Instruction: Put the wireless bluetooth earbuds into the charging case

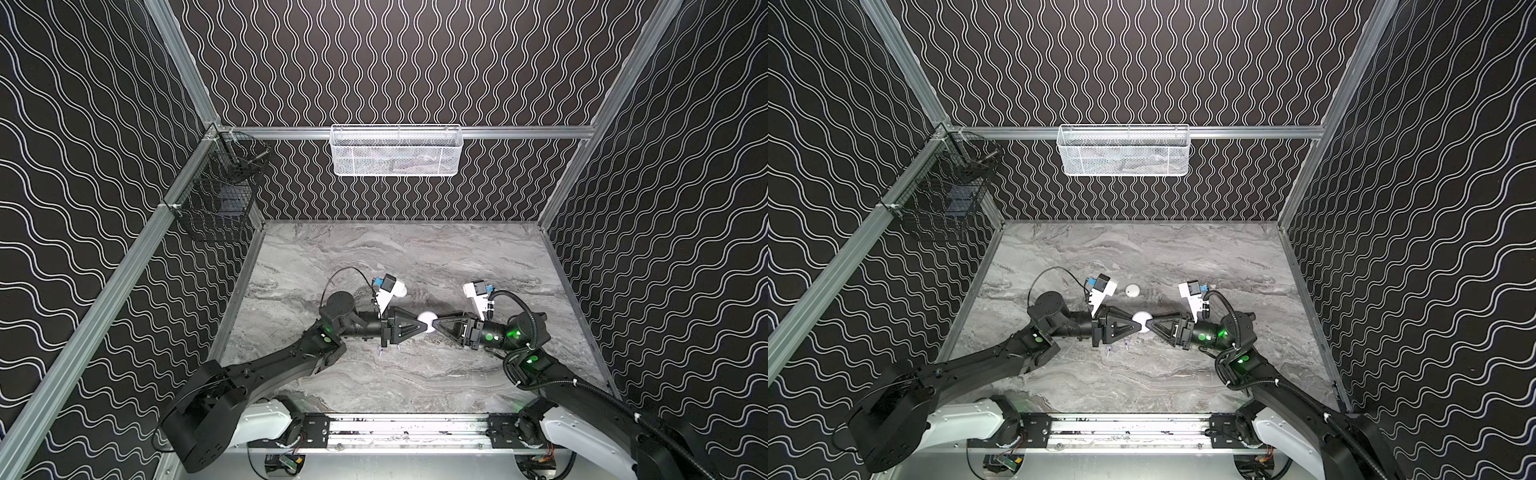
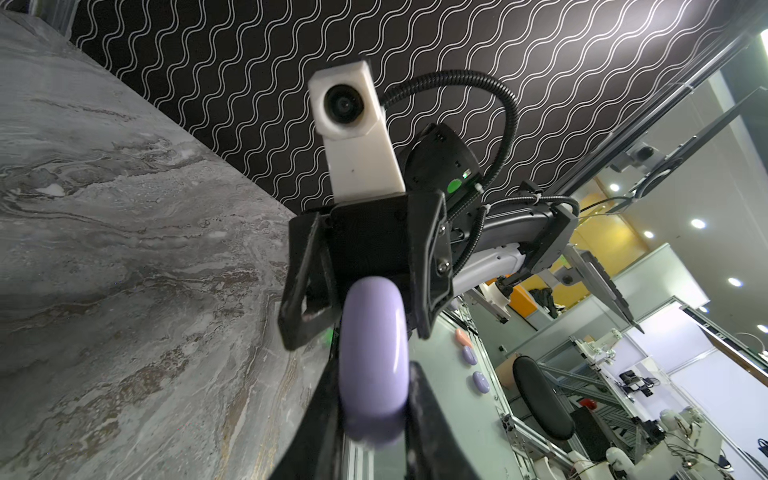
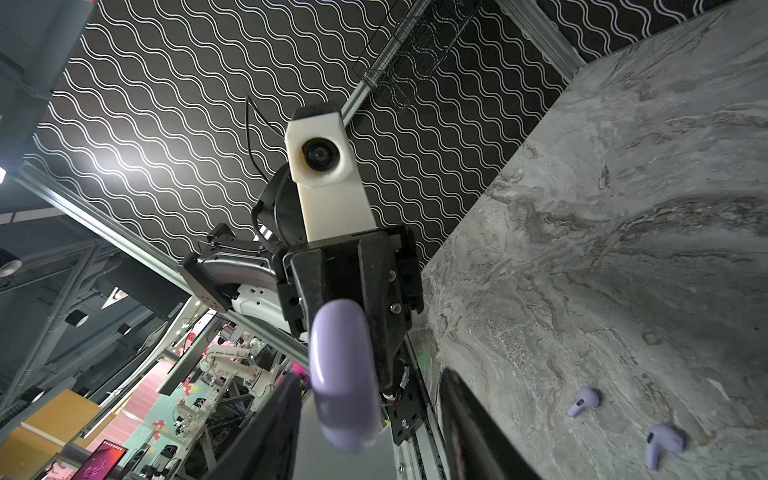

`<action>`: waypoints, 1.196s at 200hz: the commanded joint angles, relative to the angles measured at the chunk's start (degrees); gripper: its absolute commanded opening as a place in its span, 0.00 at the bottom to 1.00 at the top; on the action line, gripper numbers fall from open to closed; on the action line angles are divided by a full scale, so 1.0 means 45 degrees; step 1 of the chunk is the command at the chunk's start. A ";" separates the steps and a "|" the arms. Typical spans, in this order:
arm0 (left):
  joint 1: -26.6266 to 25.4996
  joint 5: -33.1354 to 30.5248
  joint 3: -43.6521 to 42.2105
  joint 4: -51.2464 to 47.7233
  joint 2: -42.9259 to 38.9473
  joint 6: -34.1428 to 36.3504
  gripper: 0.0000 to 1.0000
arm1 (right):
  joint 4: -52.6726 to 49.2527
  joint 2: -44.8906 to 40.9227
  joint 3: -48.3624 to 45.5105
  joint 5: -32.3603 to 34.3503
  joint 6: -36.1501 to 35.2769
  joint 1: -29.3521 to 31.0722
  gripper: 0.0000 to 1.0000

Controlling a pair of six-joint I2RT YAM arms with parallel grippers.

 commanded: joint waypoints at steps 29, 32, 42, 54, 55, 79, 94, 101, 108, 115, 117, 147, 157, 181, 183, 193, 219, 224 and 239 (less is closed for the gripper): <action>-0.0008 -0.1234 -0.0032 -0.2264 -0.0401 0.2365 0.08 | -0.5874 -0.0602 0.1609 0.1663 -0.2667 -0.0011 0.58; -0.0005 -0.1337 -0.0047 -0.2373 -0.0436 0.2465 0.08 | -0.6093 -0.0599 0.1685 0.1749 -0.2735 -0.0012 0.58; -0.0017 -0.1606 -0.0153 -0.2548 -0.0494 0.2773 0.07 | -0.6710 -0.0560 0.1876 0.1965 -0.2984 -0.0004 0.59; -0.0013 -0.1891 -0.0334 -0.2559 -0.0511 0.3034 0.07 | -0.7254 -0.0531 0.2048 0.2177 -0.3219 -0.0001 0.59; -0.0010 -0.1900 -0.0352 -0.2546 -0.0511 0.3041 0.07 | -0.7283 -0.0525 0.2064 0.2181 -0.3226 -0.0010 0.59; -0.0028 -0.2218 -0.0800 -0.1869 -0.0381 0.3243 0.07 | -0.8000 -0.0539 0.2291 0.2503 -0.3536 -0.0006 0.60; -0.0028 -0.2371 -0.1102 -0.1306 -0.0263 0.3366 0.07 | -0.8546 -0.0521 0.2516 0.2703 -0.3785 -0.0006 0.59; -0.0044 -0.2458 -0.1230 -0.1134 -0.0218 0.3491 0.07 | -0.8757 -0.0505 0.2596 0.2826 -0.3902 -0.0003 0.59; -0.0047 -0.2574 -0.1347 -0.0999 -0.0122 0.3665 0.06 | -0.9003 -0.0456 0.2692 0.2896 -0.3980 -0.0007 0.59; -0.0081 -0.2681 -0.1464 -0.0897 -0.0055 0.3837 0.06 | -0.9158 -0.0430 0.2743 0.2925 -0.4042 -0.0005 0.59; -0.0099 -0.2713 -0.1503 -0.0830 -0.0030 0.3856 0.06 | -0.9190 -0.0428 0.2759 0.2951 -0.4046 -0.0002 0.59; -0.0242 -0.3021 -0.2102 0.0062 0.0261 0.4443 0.06 | -0.9383 -0.0353 0.2736 0.3064 -0.4052 -0.0011 0.59; -0.0334 -0.3197 -0.2215 -0.0035 0.0219 0.4748 0.06 | -0.9455 -0.0313 0.2725 0.3092 -0.4034 -0.0010 0.59; -0.0607 -0.3664 -0.2457 -0.0399 0.0010 0.5515 0.06 | -0.9929 -0.0074 0.2837 0.3333 -0.4220 0.0029 0.59; -0.0622 -0.3706 -0.2488 -0.0389 -0.0024 0.5574 0.06 | -0.9954 -0.0060 0.2841 0.3351 -0.4241 0.0031 0.59; -0.0689 -0.3868 -0.2601 -0.0531 -0.0132 0.5836 0.05 | -1.0041 0.0037 0.2842 0.3396 -0.4250 0.0041 0.58; -0.0809 -0.4120 -0.2730 -0.0900 -0.0312 0.6521 0.05 | -1.0207 0.0239 0.2803 0.3650 -0.4246 0.0191 0.58; -0.0809 -0.4163 -0.2761 -0.0907 -0.0327 0.6635 0.05 | -1.0268 0.0285 0.2822 0.3757 -0.4264 0.0255 0.58; -0.0813 -0.4231 -0.2856 -0.0971 -0.0409 0.6900 0.05 | -1.0555 0.0504 0.2963 0.4133 -0.4370 0.0510 0.58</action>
